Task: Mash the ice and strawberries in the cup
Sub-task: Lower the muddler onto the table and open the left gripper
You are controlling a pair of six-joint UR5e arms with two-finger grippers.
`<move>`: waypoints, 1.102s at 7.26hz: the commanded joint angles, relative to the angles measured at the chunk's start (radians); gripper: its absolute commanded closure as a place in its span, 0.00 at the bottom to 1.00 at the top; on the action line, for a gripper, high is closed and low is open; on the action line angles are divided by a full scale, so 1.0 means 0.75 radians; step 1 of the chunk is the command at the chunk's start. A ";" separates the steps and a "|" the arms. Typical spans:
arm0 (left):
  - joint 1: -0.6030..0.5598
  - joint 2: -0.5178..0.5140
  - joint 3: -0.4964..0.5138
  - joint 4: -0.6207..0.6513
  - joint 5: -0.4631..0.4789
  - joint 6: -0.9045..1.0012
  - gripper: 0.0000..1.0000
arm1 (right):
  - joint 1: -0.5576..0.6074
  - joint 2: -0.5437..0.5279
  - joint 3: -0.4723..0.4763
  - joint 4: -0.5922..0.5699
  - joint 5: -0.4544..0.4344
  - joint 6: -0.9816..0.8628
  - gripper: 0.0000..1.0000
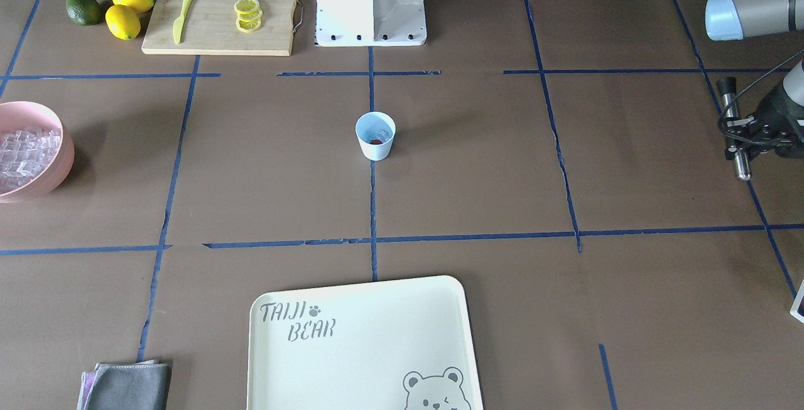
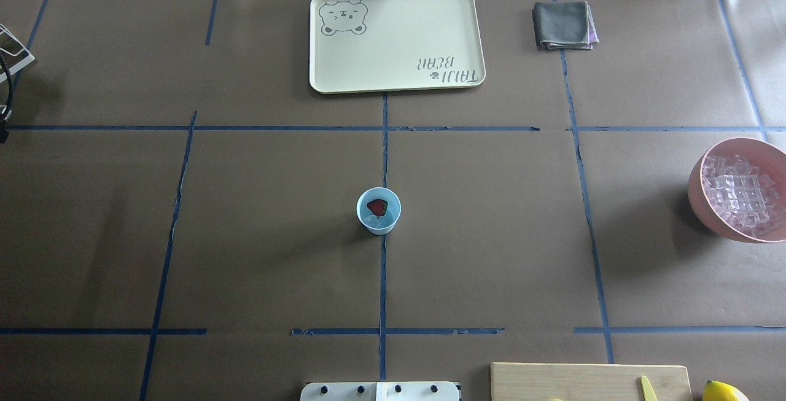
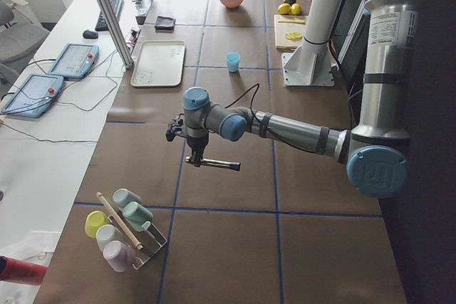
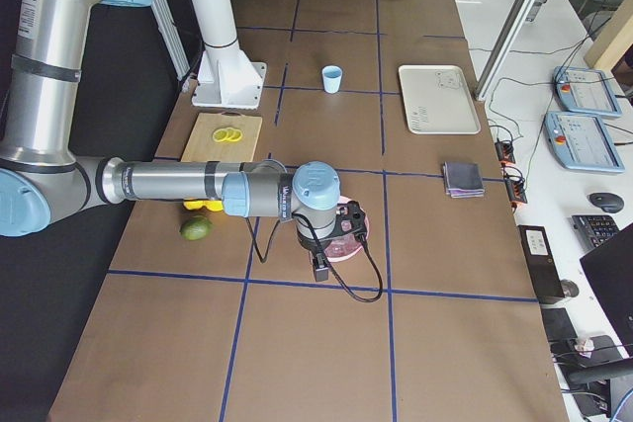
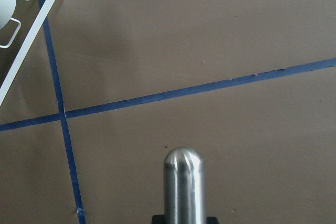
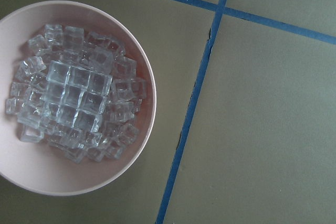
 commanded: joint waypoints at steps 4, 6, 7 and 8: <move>0.015 0.036 0.372 -0.594 0.000 -0.326 0.99 | 0.000 -0.003 0.000 0.002 -0.002 -0.002 0.00; 0.060 0.032 0.372 -0.592 0.000 -0.326 0.97 | 0.000 -0.005 0.000 0.000 0.000 -0.002 0.00; 0.062 0.032 0.370 -0.590 -0.002 -0.324 0.63 | 0.000 -0.005 0.000 0.002 -0.002 -0.002 0.00; 0.062 0.036 0.364 -0.594 0.002 -0.310 0.01 | 0.000 -0.005 0.000 0.002 -0.002 -0.002 0.00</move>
